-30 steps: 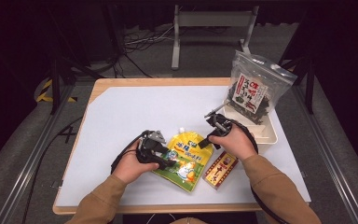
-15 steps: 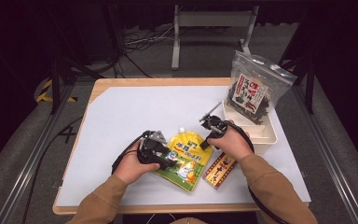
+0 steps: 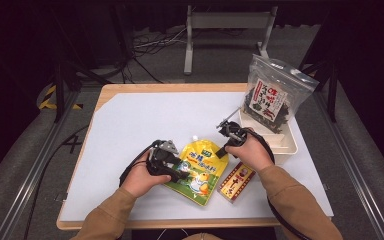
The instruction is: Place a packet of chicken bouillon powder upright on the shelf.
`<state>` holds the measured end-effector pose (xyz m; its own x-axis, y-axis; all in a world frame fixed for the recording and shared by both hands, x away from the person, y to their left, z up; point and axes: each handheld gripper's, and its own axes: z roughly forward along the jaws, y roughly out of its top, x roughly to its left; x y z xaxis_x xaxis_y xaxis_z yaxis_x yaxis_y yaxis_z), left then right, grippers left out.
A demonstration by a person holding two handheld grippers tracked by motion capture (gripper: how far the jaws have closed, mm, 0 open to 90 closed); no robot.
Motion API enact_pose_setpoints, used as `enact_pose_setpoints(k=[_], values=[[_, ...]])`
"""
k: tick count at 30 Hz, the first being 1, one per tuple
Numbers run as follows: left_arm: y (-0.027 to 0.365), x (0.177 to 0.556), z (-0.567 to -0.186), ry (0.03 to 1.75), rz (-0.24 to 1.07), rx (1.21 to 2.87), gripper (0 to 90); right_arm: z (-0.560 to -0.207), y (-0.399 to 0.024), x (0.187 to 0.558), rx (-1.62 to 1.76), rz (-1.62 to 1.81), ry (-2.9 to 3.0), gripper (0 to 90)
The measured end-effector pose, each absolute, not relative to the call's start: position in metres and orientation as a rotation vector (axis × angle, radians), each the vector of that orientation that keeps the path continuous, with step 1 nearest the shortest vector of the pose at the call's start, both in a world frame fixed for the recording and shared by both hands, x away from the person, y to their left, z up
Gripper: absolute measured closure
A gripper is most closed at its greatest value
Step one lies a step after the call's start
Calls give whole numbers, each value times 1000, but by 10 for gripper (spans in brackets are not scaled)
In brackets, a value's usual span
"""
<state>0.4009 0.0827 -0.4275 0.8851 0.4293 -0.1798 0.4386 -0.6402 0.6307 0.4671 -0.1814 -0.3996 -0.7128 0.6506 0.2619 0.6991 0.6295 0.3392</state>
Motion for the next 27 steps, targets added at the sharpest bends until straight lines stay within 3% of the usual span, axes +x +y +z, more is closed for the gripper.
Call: enact_pose_setpoints(k=[27], values=[[133, 402, -384, 689, 68, 2179, 312, -315, -164, 428, -897, -911, -2875, 900]])
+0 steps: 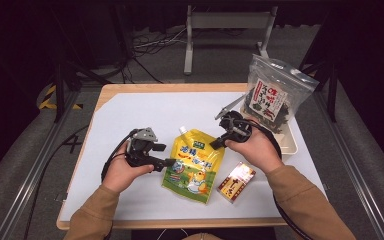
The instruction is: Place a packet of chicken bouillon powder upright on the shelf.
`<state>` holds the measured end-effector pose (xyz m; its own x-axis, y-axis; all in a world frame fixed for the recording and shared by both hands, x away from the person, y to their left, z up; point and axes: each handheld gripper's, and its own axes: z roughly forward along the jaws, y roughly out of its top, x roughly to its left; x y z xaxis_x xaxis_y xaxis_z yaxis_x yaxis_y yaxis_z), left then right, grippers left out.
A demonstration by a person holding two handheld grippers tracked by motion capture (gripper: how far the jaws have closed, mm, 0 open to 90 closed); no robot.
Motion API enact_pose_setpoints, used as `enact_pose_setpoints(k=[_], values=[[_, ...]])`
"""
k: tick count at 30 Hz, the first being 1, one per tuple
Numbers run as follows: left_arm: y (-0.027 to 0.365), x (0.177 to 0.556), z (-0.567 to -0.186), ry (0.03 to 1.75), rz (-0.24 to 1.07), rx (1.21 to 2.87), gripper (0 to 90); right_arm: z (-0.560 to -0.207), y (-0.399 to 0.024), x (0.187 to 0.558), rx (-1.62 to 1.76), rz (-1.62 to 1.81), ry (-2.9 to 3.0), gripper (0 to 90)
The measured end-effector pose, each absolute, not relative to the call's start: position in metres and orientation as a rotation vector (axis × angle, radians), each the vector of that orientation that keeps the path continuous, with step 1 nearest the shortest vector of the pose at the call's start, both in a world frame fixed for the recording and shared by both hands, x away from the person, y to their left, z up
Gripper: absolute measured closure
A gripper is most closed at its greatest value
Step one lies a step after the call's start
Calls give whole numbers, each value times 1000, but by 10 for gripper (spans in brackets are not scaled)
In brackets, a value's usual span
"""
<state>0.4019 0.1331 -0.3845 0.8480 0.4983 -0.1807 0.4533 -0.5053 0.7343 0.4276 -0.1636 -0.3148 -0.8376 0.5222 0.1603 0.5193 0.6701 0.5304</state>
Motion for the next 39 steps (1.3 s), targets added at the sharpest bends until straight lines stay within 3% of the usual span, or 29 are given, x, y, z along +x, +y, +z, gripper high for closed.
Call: enact_pose_setpoints(k=[21, 39], values=[[150, 402, -380, 723, 87, 2142, 311, -257, -140, 390, 551, 855, 2883, 900], [181, 402, -379, 761, 112, 2092, 295, -223, -172, 393, 512, 875, 2771, 900]])
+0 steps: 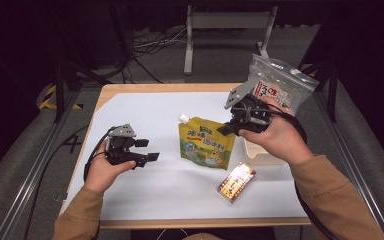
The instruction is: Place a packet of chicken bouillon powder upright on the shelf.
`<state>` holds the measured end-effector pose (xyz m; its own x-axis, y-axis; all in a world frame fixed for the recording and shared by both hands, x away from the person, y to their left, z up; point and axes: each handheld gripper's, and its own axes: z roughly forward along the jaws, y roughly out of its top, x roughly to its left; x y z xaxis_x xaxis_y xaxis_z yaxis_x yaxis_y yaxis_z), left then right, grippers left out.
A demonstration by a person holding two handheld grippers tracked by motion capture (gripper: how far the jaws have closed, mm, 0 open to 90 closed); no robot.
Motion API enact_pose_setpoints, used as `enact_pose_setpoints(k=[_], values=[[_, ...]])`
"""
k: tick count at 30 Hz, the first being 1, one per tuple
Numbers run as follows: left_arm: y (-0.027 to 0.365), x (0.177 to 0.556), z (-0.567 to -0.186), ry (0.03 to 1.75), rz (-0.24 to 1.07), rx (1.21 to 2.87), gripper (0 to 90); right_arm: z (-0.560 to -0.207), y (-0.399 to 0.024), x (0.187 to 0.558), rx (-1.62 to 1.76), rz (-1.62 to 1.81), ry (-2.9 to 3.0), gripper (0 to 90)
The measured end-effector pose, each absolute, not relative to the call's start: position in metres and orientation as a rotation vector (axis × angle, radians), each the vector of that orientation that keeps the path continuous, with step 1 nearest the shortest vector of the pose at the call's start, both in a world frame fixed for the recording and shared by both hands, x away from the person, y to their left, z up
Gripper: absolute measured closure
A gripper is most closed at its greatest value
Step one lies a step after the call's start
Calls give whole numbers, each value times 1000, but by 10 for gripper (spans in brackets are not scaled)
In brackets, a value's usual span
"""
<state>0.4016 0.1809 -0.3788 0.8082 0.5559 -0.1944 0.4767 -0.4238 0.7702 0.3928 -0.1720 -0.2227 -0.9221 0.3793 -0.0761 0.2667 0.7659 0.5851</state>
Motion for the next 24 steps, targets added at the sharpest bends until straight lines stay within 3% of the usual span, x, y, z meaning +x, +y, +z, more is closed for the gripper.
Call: enact_pose_setpoints(k=[24], values=[[223, 387, -385, 871, 141, 2044, 283, -184, -238, 411, 519, 861, 2671, 900]])
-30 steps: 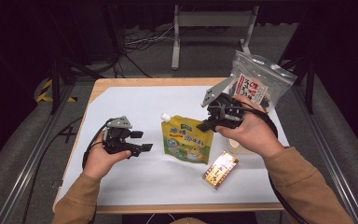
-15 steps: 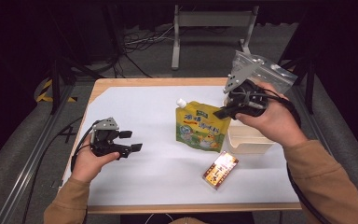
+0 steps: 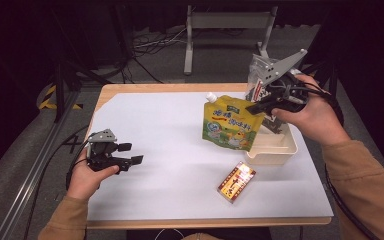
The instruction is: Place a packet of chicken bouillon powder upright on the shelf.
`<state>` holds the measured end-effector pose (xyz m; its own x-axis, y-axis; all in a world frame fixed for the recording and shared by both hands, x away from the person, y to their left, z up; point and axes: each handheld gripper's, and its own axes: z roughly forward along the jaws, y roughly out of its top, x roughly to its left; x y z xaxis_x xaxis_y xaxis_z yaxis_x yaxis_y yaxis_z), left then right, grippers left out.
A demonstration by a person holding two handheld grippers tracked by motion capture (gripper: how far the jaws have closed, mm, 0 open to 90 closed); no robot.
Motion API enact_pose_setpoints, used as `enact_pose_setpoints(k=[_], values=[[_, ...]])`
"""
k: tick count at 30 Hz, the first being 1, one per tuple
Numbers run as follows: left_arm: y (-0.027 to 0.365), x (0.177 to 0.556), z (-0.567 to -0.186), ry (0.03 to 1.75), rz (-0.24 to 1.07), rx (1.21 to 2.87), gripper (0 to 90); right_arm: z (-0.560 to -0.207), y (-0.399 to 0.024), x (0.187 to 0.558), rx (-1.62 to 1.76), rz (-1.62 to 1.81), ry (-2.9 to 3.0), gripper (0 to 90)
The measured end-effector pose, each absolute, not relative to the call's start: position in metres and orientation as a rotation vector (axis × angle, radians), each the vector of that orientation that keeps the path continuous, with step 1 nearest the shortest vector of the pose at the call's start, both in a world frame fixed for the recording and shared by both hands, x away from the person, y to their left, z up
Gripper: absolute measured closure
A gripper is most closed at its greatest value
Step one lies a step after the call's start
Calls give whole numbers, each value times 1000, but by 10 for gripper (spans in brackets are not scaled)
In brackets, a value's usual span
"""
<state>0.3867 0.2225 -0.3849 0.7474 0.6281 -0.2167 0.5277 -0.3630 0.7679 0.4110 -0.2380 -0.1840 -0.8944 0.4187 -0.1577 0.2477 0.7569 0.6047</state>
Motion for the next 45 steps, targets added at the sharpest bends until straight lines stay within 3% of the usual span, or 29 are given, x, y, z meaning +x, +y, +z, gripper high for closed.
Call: enact_pose_setpoints(k=[45], values=[[222, 388, -384, 886, 134, 2034, 283, -172, -313, 409, 592, 721, 2547, 900]])
